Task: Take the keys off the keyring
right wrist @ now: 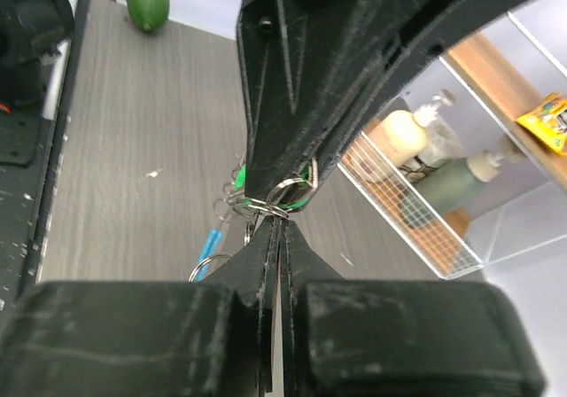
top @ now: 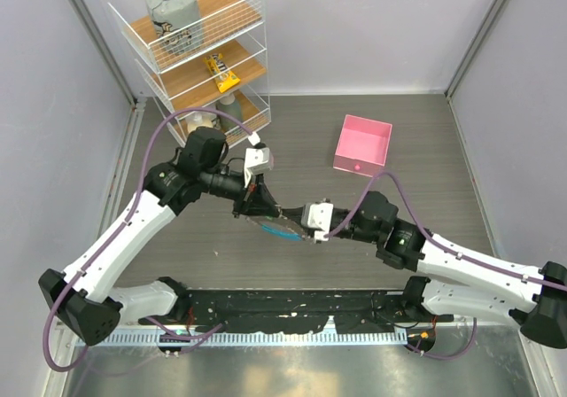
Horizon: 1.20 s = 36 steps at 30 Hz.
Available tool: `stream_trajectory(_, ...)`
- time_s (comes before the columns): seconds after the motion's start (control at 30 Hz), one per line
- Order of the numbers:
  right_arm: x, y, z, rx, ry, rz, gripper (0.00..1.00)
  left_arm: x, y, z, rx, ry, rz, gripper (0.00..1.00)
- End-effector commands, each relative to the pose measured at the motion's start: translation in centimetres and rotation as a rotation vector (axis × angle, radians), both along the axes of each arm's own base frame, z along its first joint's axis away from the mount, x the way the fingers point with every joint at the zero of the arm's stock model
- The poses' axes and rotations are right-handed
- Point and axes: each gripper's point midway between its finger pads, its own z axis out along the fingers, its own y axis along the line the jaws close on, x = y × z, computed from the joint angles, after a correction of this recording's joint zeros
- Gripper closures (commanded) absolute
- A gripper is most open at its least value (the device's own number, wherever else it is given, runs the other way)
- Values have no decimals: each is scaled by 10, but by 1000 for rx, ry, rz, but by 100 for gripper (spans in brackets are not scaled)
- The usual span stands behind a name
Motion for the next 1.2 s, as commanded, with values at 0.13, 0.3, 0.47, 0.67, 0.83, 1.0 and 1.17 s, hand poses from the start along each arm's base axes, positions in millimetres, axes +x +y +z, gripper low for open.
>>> stream_trajectory(0.13, -26, 6, 16, -52, -315, 20, 94, 31, -10, 21, -32, -62, 77, 100)
stream_trajectory(0.3, -21, 9, 12, -68, -345, -36, 95, 38, -9, 19, -32, -14, 93, 100)
stream_trajectory(0.47, 9, 1, 18, -51, -165, -221, 84, 37, -8, 17, -49, -64, 87, 100)
stream_trajectory(0.67, 11, -17, 34, 98, 4, -171, 79, 39, -7, 18, -57, -87, 99, 100)
stream_trajectory(0.83, 21, -32, 49, 202, 114, -176, 71, 43, -6, 17, -48, -83, 127, 100)
stream_trajectory(1.0, 26, -30, 61, 255, 277, -153, 67, 44, -4, 18, -50, -101, 143, 100)
stream_trajectory(1.17, 36, -18, 55, 233, 511, -96, 71, 48, -2, 17, -42, -107, 176, 100)
